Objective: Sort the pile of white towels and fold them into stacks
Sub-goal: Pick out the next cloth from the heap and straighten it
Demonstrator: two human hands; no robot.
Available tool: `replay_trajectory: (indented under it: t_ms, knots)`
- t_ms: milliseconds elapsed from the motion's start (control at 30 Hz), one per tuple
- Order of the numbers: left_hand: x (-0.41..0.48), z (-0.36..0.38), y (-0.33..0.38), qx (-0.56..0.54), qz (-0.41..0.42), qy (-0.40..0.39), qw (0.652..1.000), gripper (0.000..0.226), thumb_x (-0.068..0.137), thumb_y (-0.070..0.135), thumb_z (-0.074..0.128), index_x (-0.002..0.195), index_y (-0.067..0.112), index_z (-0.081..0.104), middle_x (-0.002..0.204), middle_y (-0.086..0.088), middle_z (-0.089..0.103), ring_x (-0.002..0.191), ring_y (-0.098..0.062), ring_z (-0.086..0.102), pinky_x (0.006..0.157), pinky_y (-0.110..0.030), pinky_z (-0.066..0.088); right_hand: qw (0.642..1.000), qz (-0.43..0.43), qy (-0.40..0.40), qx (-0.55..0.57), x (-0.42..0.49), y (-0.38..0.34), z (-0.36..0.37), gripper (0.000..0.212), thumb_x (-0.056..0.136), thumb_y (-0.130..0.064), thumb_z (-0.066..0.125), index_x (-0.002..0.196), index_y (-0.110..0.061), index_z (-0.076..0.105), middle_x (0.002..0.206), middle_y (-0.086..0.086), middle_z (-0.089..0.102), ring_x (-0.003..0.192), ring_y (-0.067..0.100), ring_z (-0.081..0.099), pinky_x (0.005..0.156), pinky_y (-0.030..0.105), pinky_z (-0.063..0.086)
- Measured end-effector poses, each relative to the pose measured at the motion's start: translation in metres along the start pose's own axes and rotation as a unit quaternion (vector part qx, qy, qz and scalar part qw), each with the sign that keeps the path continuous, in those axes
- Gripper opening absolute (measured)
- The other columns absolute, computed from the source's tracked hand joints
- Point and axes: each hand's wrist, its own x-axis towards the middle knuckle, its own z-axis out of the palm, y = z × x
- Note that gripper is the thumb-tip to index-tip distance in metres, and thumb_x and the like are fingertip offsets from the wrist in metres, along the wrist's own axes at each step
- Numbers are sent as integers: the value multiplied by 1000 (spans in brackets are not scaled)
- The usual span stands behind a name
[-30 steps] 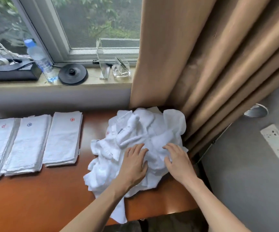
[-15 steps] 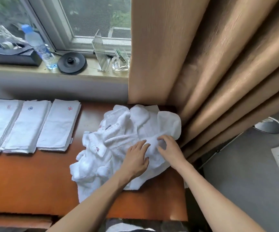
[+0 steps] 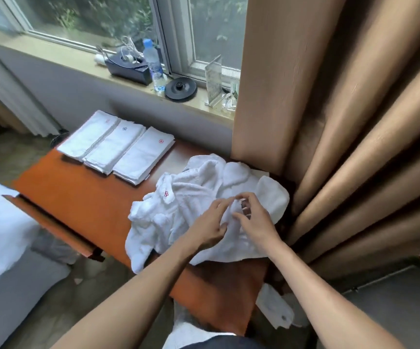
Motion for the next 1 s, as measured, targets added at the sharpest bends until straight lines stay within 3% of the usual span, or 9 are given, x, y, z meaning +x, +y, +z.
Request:
replay_trajectory:
  t_ms: [67, 167, 367, 500, 667, 733, 833, 967, 1000]
  knots:
    - [5, -7, 10, -27, -15, 12, 999, 59, 103, 19, 49, 156, 35, 31, 156, 5, 36, 131, -16, 50, 105, -40, 47, 999, -30, -5, 17, 5, -12, -8, 55, 94, -10, 66, 109, -60, 51, 98, -26, 65, 89, -3, 64, 76, 11, 48]
    - [5, -10, 18, -44, -34, 32, 998, 42, 102, 24, 54, 143, 22, 45, 148, -2, 42, 118, -20, 57, 102, -43, 49, 997, -68, -9, 24, 2, -22, -16, 56, 92, -5, 67, 110, -57, 53, 92, -31, 63, 83, -5, 62, 76, 7, 45]
    - [11, -46, 37, -4, -19, 139, 990, 22, 94, 28, 66, 101, 10, 55, 98, -2, 58, 91, -24, 56, 83, -49, 49, 990, -132, 16, 55, 14, -57, -39, 51, 92, -3, 69, 116, -46, 53, 98, -24, 64, 86, 0, 61, 80, 15, 48]
    - [18, -73, 69, -86, 39, 207, 974, 21, 93, 16, 65, 80, 12, 48, 70, 4, 50, 66, -8, 45, 63, -32, 39, 985, -136, 23, 100, 17, -80, -59, 39, 96, -5, 69, 127, -25, 56, 112, -5, 66, 97, 4, 61, 83, 17, 49]
    - [28, -88, 103, -234, 74, 217, 945, 32, 95, 9, 62, 75, 24, 42, 63, 20, 42, 59, 0, 39, 56, -12, 34, 994, -92, -35, 53, 13, -73, -81, 17, 94, -7, 73, 106, -17, 67, 89, -1, 65, 76, 4, 54, 75, 18, 45]
    - [30, -96, 110, -260, 84, 207, 939, 28, 93, 14, 62, 76, 24, 42, 66, 19, 43, 61, -2, 40, 58, -16, 35, 996, -81, -15, 17, 14, -71, -88, 4, 96, -16, 74, 98, -16, 70, 87, 4, 65, 78, 11, 53, 76, 26, 47]
    - [32, -107, 117, -288, 89, 203, 931, 20, 88, 22, 62, 86, 12, 45, 75, 2, 48, 69, -13, 44, 64, -32, 38, 995, -88, 21, -35, 17, -74, -98, 8, 97, -22, 69, 93, -16, 72, 97, 5, 70, 98, 18, 60, 90, 37, 49]
    - [28, -112, 119, -284, 115, 204, 930, 16, 89, 20, 66, 98, 9, 60, 83, 1, 64, 75, -12, 58, 70, -32, 50, 994, -82, 66, 8, 12, -82, -107, 11, 99, -26, 59, 88, -25, 59, 85, 1, 69, 84, 22, 64, 76, 43, 50]
    - [27, -111, 120, -281, 122, 202, 930, 11, 90, 18, 69, 97, 12, 63, 83, 4, 67, 76, -10, 61, 73, -31, 52, 993, -93, 70, 1, 11, -82, -109, 12, 101, -29, 57, 89, -25, 57, 82, -3, 67, 78, 19, 62, 72, 39, 49]
